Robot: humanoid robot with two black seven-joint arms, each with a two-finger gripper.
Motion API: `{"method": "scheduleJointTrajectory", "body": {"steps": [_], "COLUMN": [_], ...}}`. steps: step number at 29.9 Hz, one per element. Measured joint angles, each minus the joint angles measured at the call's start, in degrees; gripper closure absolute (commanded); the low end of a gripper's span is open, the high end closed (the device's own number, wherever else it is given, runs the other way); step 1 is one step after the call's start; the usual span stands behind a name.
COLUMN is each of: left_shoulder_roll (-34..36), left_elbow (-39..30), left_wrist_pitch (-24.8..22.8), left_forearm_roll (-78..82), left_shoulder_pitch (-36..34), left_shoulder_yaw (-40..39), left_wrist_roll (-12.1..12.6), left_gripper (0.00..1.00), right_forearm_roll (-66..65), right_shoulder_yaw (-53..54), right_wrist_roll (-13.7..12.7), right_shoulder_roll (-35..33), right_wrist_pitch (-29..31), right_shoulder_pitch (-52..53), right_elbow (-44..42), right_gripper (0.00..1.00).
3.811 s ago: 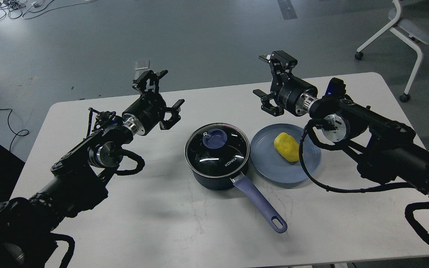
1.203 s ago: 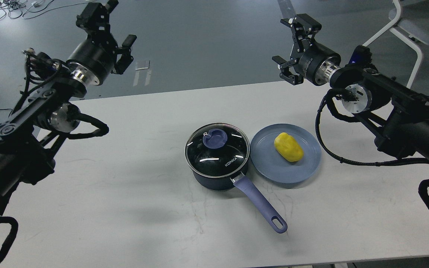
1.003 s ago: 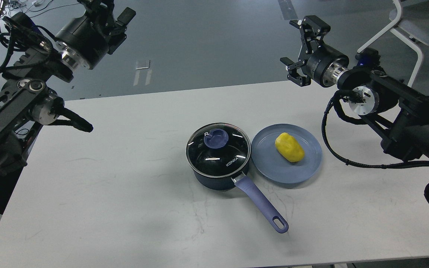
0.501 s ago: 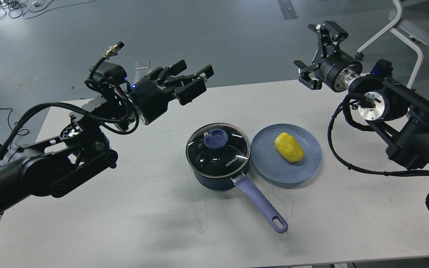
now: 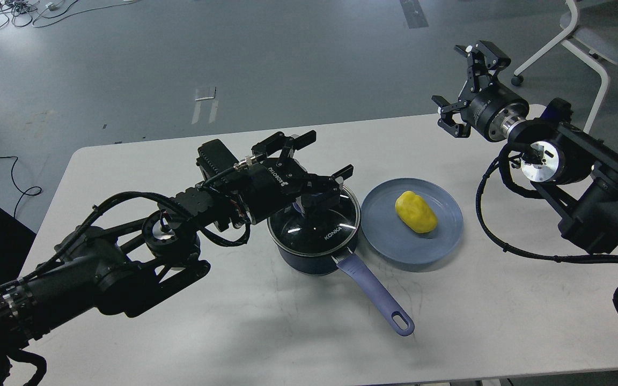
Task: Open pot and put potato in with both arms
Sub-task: 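Swing the left gripper over the saucepan toward the blue lid knob, then close the left gripper on the blue knob of the glass lid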
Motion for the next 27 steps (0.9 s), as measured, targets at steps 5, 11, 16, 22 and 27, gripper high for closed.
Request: {"method": "scheduleJointTrajectory", "body": {"steps": [5,11,16,22,27], "left_shoulder_roll": [-2.34,-2.71,-2.05,-1.72,-1.09], "left_elbow": [3.34,3.93,4.66,4.81,4.84], "left_wrist_pitch": [0.59,1.09,2.12,2.55,2.56], "left_forearm_roll": [3.6,4.73,7.66,8.7,8.87], "left_shoulder_pitch": [1.76,3.13,3.95,5.53,6.66], "left_shoulder_yaw": [0.22,0.22,0.21,0.14,0.02], "left_wrist_roll": [-0.25,-0.27,-0.35,-0.42,-0.43], "left_gripper": [0.02,0.02,0.02,0.02,0.02], "right_forearm_roll": [0.0,0.0,0.0,0.0,0.0], "right_shoulder_yaw": [0.09,0.03,-0.11,-0.03,-0.13], "right_wrist_roll": [0.01,-0.06,-0.08,-0.08,-0.08], "right_shoulder_roll": [0.02,0.09,0.18,0.2,0.2], "right_wrist_pitch": [0.05,0.06,0.06,0.06,0.0], "right_shoulder_pitch": [-0.49,-0.89,-1.24,-1.3,-1.63], "right_elbow": [-0.09,-0.88,-0.97,-0.99,-0.99], "right_gripper": [0.0,0.0,0.0,0.0,0.0]}}
